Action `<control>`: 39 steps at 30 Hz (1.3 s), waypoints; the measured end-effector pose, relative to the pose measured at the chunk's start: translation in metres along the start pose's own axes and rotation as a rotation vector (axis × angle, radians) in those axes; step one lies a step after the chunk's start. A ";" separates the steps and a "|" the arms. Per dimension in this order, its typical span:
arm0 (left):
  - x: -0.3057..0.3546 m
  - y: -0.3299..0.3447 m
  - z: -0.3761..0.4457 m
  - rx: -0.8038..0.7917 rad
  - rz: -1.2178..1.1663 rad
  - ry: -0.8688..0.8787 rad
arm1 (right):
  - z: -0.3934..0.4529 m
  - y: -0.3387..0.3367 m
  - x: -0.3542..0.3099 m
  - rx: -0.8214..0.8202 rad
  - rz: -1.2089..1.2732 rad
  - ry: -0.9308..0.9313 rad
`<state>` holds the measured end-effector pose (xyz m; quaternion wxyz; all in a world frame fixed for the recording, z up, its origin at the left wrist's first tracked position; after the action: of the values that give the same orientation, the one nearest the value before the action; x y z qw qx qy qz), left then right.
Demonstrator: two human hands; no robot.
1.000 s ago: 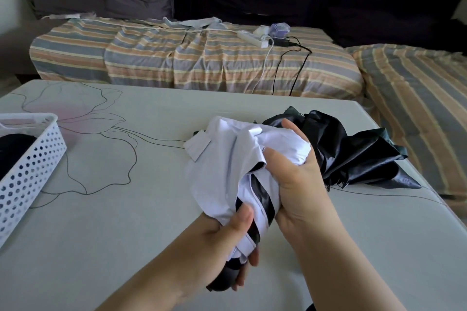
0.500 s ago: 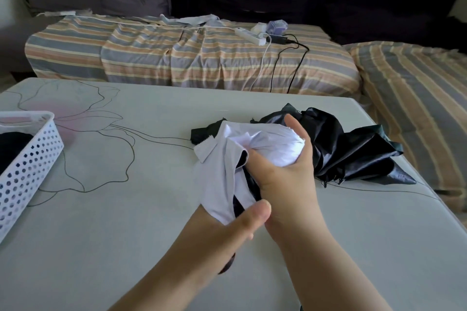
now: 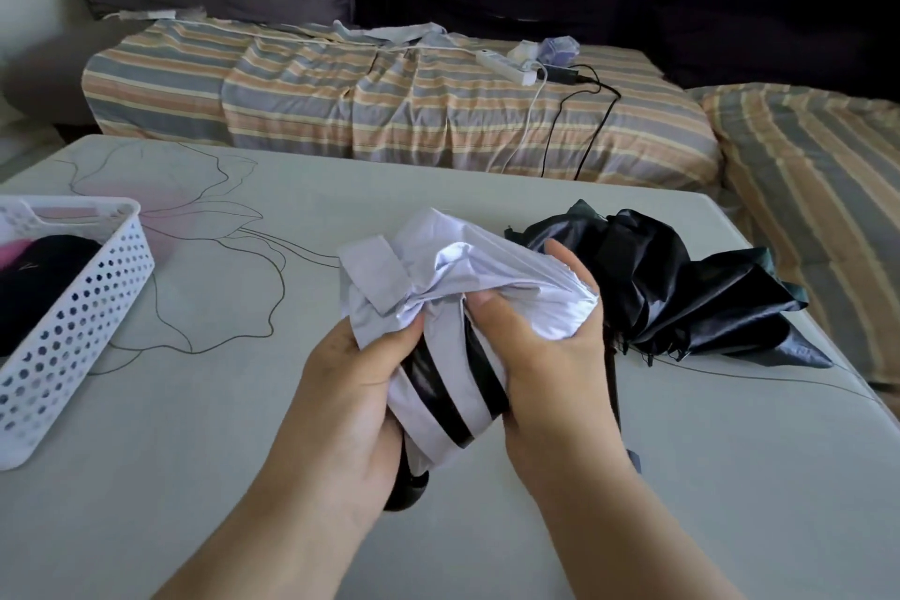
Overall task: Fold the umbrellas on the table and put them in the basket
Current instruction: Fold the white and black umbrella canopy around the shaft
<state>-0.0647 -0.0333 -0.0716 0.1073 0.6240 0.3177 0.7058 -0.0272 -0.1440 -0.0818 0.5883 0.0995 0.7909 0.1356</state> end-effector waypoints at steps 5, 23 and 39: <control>0.000 -0.011 0.009 -0.104 -0.022 -0.204 | 0.001 0.000 -0.004 -0.155 0.047 0.065; 0.009 -0.022 0.018 0.048 0.015 -0.034 | -0.007 0.005 0.005 -0.225 -0.077 0.192; 0.011 -0.047 0.036 0.299 0.151 -0.005 | -0.012 -0.007 -0.002 -0.237 -0.063 0.259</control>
<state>-0.0443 0.0208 -0.0891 -0.0394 0.6570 0.3711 0.6550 -0.0383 -0.1525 -0.0794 0.4930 -0.0136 0.8413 0.2213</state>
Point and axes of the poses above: each hand's wrist, its own z-axis towards the middle knuckle, its own y-axis out of the palm, x = y × z, the point moved 2 cm from there along z, towards the middle knuckle, and after that the axes turned 15 degrees about y, right-handed, at the moved point
